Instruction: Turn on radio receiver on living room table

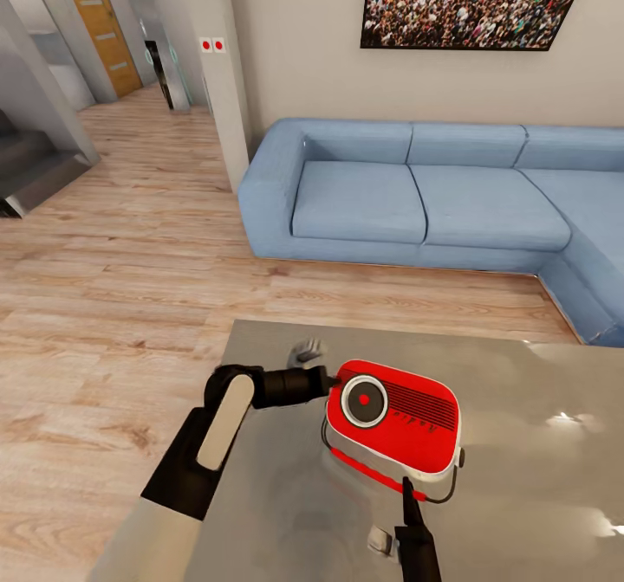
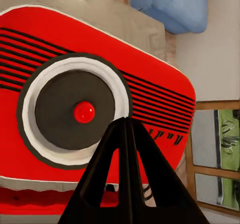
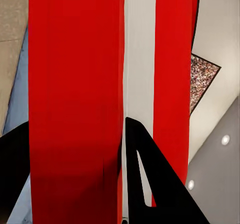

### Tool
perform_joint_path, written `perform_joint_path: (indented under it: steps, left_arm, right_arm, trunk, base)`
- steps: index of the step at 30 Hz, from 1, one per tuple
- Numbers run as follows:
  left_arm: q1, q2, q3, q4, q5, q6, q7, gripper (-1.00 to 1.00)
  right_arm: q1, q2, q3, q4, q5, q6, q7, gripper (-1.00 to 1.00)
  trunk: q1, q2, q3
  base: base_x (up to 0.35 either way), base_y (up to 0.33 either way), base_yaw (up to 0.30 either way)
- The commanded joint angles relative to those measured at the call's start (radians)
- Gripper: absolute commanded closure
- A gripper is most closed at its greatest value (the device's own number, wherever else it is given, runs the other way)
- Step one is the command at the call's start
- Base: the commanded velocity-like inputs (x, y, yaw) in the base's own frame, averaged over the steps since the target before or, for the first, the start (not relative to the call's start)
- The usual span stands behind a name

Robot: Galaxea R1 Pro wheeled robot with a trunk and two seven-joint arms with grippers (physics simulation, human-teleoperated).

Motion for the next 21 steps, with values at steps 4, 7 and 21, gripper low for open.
perform_joint_path:
  steps: [4, 7, 21]
  left_arm:
    - [-0.033, 0.000, -0.010, 0.016, 0.157, -0.001, 0.154, 1.00]
    - [-0.038, 0.000, -0.011, 0.023, 0.208, -0.002, 0.216, 1.00]
    - [-0.073, 0.000, -0.011, 0.104, 0.270, -0.007, 0.284, 1.00]
  right_arm:
    - [0.000, 0.000, 0.001, -0.001, 0.005, 0.004, -0.027, 1.00]
    - [0.000, 0.000, 0.001, -0.001, 0.005, 0.004, -0.033, 1.00]
    - [0.000, 0.000, 0.002, -0.001, 0.006, 0.002, -0.038, 1.00]
  trunk:
    - [0.000, 0.000, 0.000]
    - [0.000, 0.000, 0.000]
    - [0.000, 0.000, 0.000]
  base:
    - [0.000, 0.000, 0.000]
    - [0.000, 0.000, 0.000]
    - [0.000, 0.000, 0.000]
